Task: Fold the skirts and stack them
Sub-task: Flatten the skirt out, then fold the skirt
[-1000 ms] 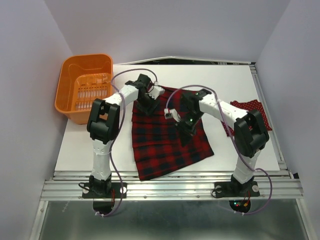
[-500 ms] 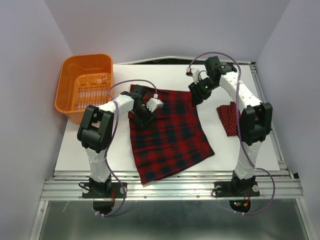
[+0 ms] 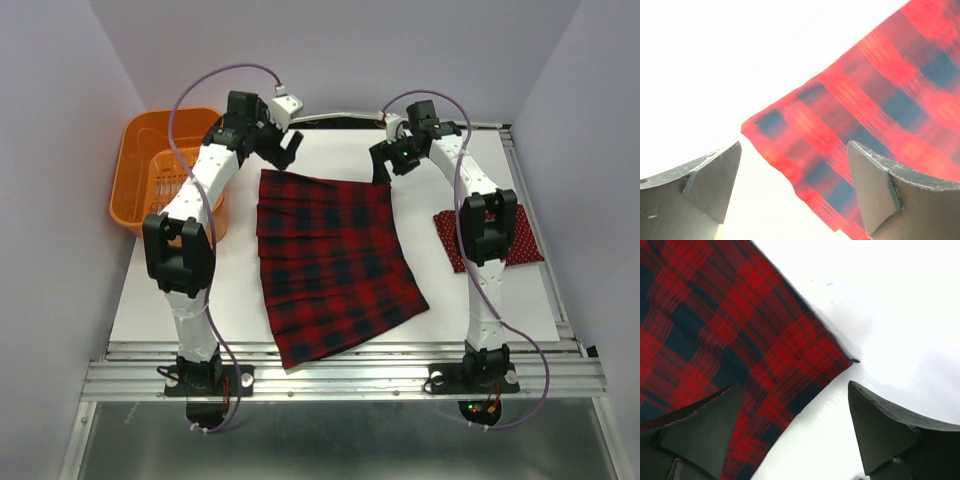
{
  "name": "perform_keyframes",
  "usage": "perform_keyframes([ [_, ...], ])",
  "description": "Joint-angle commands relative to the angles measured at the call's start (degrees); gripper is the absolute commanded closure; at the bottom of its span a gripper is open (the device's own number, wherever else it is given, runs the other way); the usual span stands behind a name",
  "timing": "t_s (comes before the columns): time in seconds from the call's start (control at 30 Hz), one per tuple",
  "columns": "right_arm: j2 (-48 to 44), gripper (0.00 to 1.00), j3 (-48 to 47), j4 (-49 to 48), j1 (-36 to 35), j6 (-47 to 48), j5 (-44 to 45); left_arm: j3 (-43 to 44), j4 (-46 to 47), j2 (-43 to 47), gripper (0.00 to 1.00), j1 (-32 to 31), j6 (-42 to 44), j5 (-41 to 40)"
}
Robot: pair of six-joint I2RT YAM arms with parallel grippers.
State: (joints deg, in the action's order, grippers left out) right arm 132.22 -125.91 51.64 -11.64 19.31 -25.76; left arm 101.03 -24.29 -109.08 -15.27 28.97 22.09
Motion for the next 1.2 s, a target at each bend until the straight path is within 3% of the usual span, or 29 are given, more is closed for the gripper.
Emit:
perform_keyframes([
  [0.0, 1.45, 0.08, -1.36, -6.37, 0.56, 1.16, -0.52, 13.45, -2.93, -8.67, 0.02, 1.55, -0.94, 0.41],
  [0.1, 4.18, 0.08, -2.94, -6.72, 0.56, 3.01, -0.17, 27.94, -6.81, -19.82, 0.02, 3.40, -1.90, 0.59],
  [0.17, 5.32, 0.09, -1.98, -8.12, 0.56, 3.54, 0.88, 30.79, -6.56, -22.48, 0.02, 4.72, -3.74, 1.55],
  [0.43, 7.34, 0.13, 3.99, -10.33, 0.56, 6.52, 0.80, 31.15, -7.34, -29.08, 0.01, 5.07, -3.58, 1.56],
  [0.53, 7.61, 0.22, 5.76, -10.24, 0.56, 7.50, 0.97, 30.45, -10.16, -30.84, 0.02, 5.07, -1.55, -0.98],
  [0.57, 7.70, 0.31, 6.11, -10.24, 0.56, 7.50, 1.23, 30.36, -11.46, -31.28, 0.02, 5.07, -1.03, -2.56],
  [0.7, 8.31, 0.41, 6.20, -9.63, 0.56, 8.28, 1.59, 30.19, -15.24, -32.78, 0.02, 5.07, 2.57, -2.93],
  [0.9, 8.84, 0.50, 5.85, -7.96, 0.56, 10.04, 2.38, 28.09, -18.86, -31.82, 0.17, 5.07, 6.18, -1.78],
  [0.97, 8.93, 0.52, 5.67, -6.90, 0.56, 10.48, 2.12, 27.73, -19.21, -31.90, 0.29, 5.07, 6.62, -1.96],
  [1.03, 9.11, 0.47, 4.80, -5.76, 0.56, 10.40, 2.46, 27.90, -20.00, -32.25, 0.33, 5.07, 6.80, -1.70],
  [1.13, 8.32, 0.14, 3.31, -5.85, 1.17, 9.96, 5.01, 28.16, -20.35, -32.60, 0.34, 5.07, 6.89, -1.61],
  [1.17, 8.14, 0.14, 2.69, -6.02, 1.18, 9.26, 5.02, 28.34, -20.35, -32.60, 0.35, 5.07, 6.89, -1.69],
])
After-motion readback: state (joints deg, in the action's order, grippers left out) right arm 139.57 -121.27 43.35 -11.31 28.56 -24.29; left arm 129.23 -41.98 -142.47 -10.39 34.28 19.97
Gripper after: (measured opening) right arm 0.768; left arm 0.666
